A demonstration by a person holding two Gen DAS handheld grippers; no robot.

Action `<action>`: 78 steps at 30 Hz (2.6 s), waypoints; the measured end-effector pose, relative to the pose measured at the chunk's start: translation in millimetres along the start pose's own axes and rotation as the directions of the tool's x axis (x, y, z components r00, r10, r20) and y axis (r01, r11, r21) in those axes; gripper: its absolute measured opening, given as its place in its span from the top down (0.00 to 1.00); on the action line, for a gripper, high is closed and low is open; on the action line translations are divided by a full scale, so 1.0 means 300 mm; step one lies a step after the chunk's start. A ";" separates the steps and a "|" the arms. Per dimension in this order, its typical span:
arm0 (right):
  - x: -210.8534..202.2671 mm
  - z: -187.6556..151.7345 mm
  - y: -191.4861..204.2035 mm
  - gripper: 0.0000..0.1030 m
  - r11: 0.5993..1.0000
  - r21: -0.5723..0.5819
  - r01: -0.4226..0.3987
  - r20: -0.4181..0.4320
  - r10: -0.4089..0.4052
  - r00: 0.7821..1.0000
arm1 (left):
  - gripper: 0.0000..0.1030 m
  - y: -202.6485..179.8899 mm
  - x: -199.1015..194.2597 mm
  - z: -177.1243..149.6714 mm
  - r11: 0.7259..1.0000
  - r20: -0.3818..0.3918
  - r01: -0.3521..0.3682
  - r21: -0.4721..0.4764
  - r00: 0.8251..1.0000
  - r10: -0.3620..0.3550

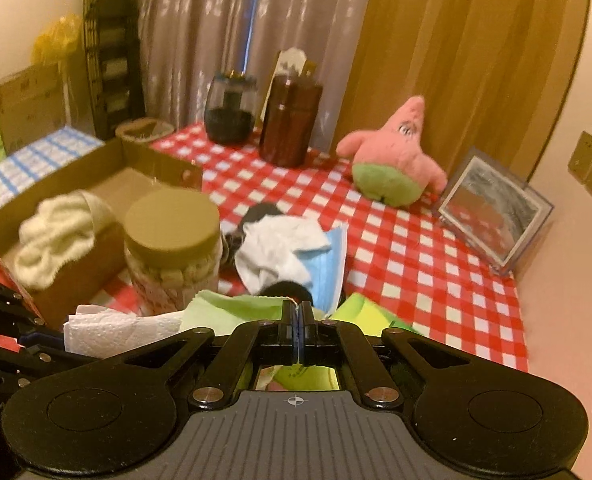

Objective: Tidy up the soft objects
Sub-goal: 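Grasp the light green cloth with the right tool while the left tool holds the bag, then carry the bag with the left tool and cloth with the right tool into the tray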

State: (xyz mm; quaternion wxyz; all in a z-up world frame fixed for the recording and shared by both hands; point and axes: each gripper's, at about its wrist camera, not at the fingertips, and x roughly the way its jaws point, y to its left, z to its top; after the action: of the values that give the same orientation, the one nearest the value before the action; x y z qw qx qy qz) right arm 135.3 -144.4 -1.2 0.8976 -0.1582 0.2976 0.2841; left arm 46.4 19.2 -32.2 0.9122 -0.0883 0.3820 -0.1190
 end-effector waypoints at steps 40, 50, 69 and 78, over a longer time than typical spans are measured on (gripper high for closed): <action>-0.151 0.284 0.373 1.00 0.941 0.024 -0.338 0.154 0.331 0.931 | 0.93 0.363 -0.421 -0.009 0.962 0.125 -0.224 -0.154 0.962 0.244; 0.065 0.406 0.514 1.00 0.884 0.024 -0.467 0.166 0.458 0.873 | 0.93 0.565 -0.368 0.015 0.929 0.098 -0.318 -0.189 0.935 0.340; 0.459 0.166 0.666 0.99 0.876 0.025 -0.481 -0.158 0.479 0.864 | 0.88 0.750 -0.149 -0.043 0.916 -0.048 -0.360 -0.176 0.933 0.357; 0.454 0.149 0.666 0.99 0.878 0.029 -0.478 -0.168 0.476 0.863 | 0.67 0.722 -0.182 -0.055 0.922 -0.041 -0.348 -0.168 0.937 0.346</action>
State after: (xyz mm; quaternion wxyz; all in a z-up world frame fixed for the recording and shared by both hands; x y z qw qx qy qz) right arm 124.6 90.3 -74.6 0.7697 -0.1095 0.4009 0.4845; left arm 29.7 240.5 -61.3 0.9058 -0.0972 0.4051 0.0775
